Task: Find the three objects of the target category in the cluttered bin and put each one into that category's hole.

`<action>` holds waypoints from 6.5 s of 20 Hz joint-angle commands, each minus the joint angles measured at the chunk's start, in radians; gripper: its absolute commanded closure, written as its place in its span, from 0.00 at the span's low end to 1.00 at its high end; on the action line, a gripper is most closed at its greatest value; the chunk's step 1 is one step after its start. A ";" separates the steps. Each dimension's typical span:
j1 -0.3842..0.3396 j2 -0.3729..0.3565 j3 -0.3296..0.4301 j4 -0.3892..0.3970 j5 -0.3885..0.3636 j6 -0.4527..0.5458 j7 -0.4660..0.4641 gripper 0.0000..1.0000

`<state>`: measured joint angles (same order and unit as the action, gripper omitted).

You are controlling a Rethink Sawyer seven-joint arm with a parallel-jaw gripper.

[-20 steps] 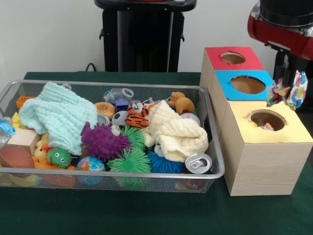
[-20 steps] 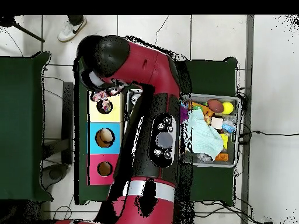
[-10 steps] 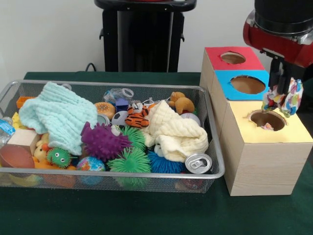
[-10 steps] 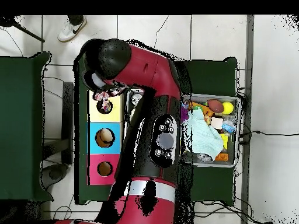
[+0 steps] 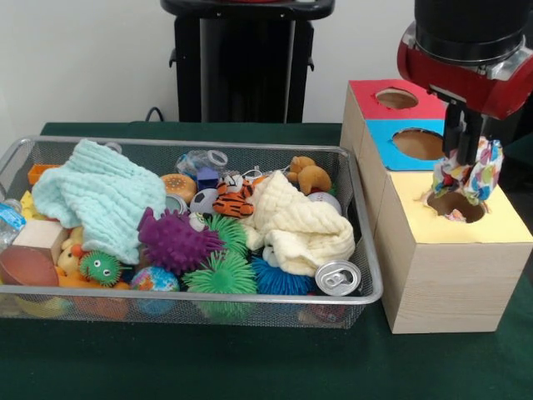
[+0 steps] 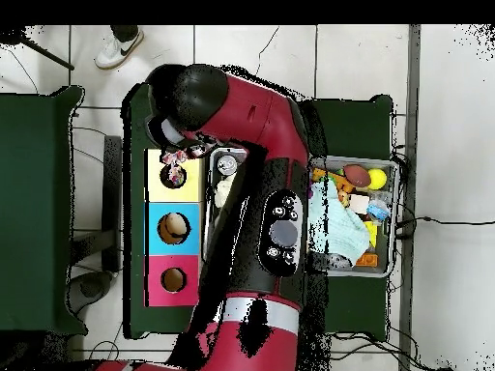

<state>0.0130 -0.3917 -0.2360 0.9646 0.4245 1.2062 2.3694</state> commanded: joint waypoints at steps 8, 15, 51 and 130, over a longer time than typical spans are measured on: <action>-0.034 0.045 0.036 0.082 -0.010 -0.025 0.186 1.00; -0.019 0.055 0.048 0.118 0.026 -0.083 0.242 1.00; -0.047 -0.003 0.044 0.203 0.028 -0.084 0.176 1.00; 0.151 -0.035 -0.106 0.397 0.144 -0.292 0.408 1.00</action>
<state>0.1725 -0.4632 -0.3605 1.2824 0.5285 0.9769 2.4628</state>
